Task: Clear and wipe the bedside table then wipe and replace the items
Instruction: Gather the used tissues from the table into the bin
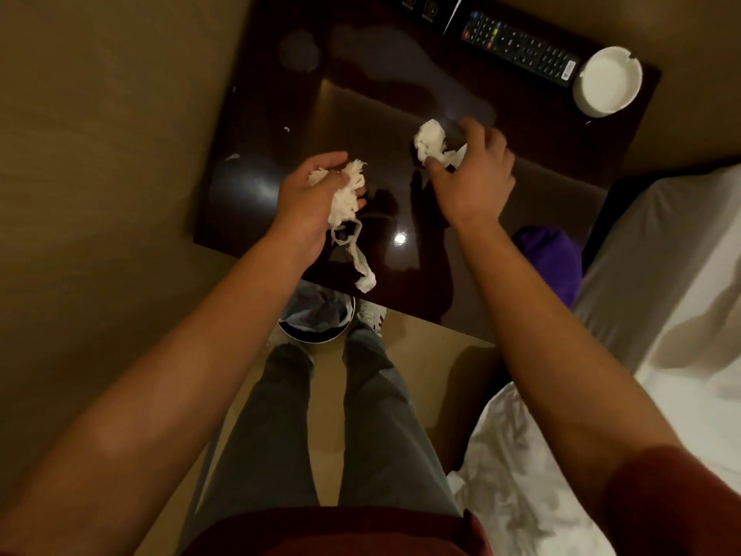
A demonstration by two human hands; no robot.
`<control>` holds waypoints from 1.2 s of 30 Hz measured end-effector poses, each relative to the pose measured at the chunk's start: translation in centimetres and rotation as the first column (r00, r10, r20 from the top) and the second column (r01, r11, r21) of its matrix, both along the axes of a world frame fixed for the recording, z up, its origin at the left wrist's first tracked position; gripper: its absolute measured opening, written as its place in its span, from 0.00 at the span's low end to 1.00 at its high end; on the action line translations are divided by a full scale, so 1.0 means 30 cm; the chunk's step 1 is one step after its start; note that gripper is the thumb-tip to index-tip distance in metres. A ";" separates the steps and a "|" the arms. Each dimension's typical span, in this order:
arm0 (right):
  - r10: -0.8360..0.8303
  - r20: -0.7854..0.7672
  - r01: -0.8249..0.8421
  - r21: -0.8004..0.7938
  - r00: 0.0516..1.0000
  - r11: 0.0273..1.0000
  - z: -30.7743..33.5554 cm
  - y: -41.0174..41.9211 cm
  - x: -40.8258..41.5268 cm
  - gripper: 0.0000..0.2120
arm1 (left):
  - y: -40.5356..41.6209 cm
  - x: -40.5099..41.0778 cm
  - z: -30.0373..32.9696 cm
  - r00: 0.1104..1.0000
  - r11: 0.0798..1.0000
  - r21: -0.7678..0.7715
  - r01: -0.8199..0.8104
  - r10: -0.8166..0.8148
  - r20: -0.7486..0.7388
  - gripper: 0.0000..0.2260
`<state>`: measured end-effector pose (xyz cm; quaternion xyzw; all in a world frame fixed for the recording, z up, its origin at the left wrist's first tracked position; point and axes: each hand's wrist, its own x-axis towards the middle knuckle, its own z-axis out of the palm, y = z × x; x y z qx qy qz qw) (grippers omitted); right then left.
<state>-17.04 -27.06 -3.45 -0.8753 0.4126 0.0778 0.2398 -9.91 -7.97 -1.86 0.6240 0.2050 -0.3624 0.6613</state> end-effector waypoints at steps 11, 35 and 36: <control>0.083 0.012 -0.083 0.009 0.996 0.996 -0.081 -0.016 0.057 0.22 | 0.014 -0.009 -0.027 0.999 0.998 0.043 0.042 -0.042 -0.003 0.14; 0.057 0.419 -0.284 0.503 0.906 0.816 0.119 0.172 -0.009 0.16 | -0.021 0.008 0.032 0.994 0.994 0.006 0.108 -0.108 -0.007 0.16; 0.076 0.418 -0.295 0.488 0.905 0.821 0.122 0.186 -0.010 0.17 | -0.015 0.003 0.036 0.991 0.991 -0.002 0.137 -0.137 0.009 0.14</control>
